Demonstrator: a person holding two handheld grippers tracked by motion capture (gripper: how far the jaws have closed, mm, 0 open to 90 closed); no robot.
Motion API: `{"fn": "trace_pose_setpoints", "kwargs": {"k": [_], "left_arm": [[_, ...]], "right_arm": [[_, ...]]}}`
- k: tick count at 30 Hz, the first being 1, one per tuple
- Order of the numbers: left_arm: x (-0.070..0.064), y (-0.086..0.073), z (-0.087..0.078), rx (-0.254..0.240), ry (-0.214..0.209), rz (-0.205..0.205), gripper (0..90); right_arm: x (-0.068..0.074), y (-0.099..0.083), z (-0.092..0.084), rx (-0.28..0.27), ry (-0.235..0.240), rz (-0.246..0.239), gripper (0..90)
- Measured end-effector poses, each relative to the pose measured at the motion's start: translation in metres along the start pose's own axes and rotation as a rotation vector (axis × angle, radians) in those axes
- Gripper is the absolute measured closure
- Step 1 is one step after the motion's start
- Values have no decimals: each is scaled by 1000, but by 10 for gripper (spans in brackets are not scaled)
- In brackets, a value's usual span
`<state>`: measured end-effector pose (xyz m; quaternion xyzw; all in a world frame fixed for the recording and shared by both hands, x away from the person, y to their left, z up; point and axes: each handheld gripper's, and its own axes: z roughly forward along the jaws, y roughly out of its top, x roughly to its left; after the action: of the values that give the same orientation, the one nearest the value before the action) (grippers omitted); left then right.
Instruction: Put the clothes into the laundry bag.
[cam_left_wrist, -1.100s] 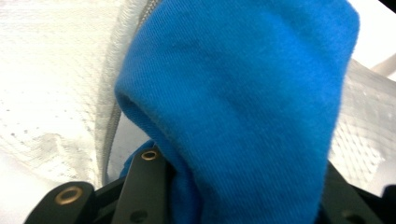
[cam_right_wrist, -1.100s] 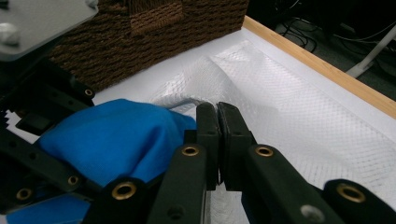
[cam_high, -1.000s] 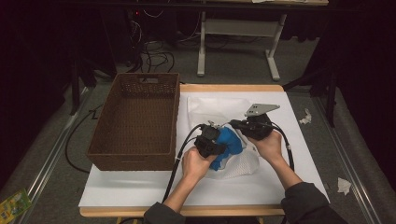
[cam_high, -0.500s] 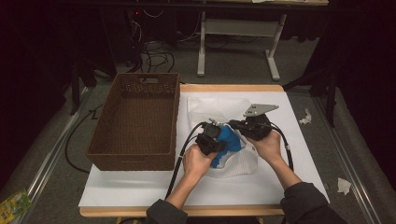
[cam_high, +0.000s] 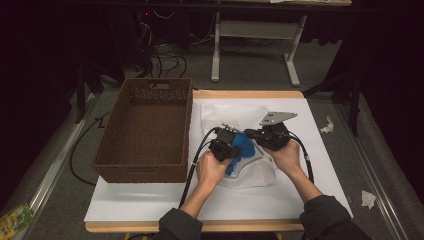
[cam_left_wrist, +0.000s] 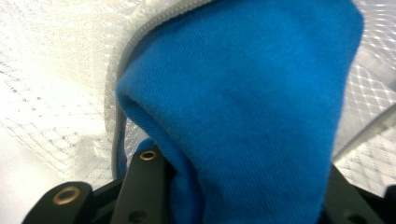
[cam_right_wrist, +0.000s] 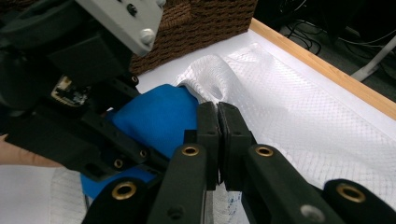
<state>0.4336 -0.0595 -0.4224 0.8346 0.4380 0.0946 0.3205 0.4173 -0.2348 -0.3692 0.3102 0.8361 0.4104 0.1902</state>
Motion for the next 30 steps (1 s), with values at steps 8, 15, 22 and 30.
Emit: {"fn": "trace_pose_setpoints", "kwargs": {"k": [8, 15, 22, 30], "left_arm": [[2, 1, 10, 4, 27, -12, 603], [3, 1, 16, 10, 39, -15, 553], [4, 0, 19, 22, 23, -15, 455], [0, -1, 18, 28, 2, 15, 351]], "right_arm": [[0, -2, 2, 5, 3, 3, 892], [-1, -5, 5, 15, 9, 7, 892], [-2, -7, 7, 26, 10, 14, 892], [-3, -9, 7, 25, 6, 25, 892]]}}
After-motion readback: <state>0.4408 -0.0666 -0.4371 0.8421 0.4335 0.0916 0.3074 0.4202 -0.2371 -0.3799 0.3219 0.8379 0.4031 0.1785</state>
